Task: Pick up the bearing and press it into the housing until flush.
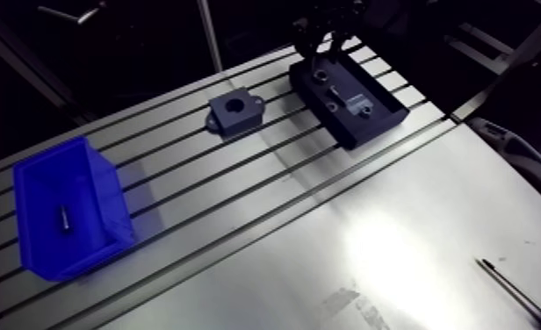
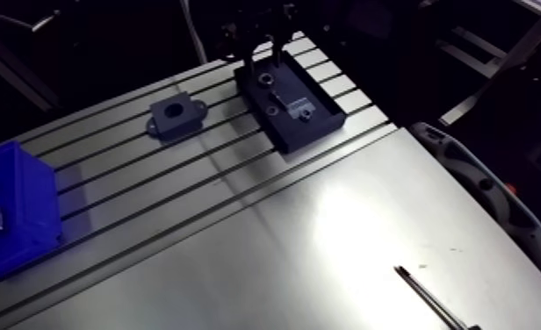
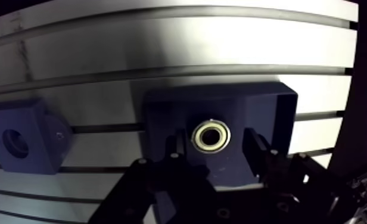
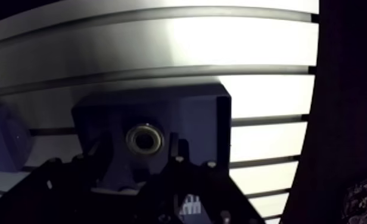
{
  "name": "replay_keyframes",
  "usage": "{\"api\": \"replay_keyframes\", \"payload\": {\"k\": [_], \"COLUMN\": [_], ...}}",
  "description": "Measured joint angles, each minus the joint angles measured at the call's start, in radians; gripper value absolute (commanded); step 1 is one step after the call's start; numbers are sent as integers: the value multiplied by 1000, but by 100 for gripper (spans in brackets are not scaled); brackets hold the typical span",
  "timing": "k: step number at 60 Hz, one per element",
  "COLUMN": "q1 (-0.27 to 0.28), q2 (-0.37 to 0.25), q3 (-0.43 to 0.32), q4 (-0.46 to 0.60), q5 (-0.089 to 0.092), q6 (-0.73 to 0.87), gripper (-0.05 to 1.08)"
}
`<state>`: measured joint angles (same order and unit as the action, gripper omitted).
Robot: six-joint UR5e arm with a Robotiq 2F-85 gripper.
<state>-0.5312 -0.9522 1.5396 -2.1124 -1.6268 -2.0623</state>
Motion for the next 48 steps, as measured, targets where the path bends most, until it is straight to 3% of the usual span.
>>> {"api": "replay_keyframes", "payload": {"k": [48], "q1": [-1], "q2": [14], "q3": [15], "q4": [-29], "q5": [-1], "q6": [0], "gripper": [42]}}
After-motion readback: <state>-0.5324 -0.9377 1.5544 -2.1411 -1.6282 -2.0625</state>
